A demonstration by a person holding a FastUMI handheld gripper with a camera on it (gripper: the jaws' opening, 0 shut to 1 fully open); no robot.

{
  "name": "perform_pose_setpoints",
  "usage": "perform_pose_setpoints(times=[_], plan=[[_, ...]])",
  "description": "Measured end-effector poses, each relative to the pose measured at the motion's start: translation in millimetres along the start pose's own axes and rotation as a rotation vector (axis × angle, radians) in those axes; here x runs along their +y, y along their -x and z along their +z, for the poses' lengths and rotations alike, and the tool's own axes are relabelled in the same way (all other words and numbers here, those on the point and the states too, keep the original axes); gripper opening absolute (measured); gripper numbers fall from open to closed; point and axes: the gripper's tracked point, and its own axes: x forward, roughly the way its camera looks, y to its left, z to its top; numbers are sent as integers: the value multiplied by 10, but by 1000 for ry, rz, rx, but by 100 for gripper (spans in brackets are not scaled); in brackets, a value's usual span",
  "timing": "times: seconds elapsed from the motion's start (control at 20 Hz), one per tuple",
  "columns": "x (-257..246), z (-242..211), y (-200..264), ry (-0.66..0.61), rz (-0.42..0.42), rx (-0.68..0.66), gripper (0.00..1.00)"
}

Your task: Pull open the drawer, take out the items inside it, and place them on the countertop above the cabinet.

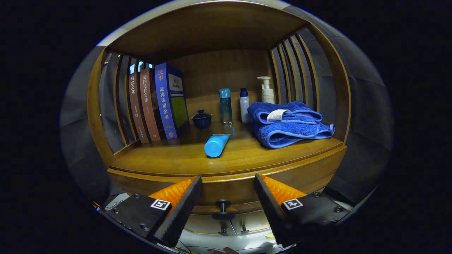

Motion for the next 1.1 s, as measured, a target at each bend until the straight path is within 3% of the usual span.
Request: perform_pose_setpoints(times=[0.35,0.5,0.95,1.1], plan=[[15,22,30,22,11,22,99],[17,229,137,35,8,-17,99],[101,1641,998,45,68,-263,99],[132,1930,1333,70,87,-325,99]])
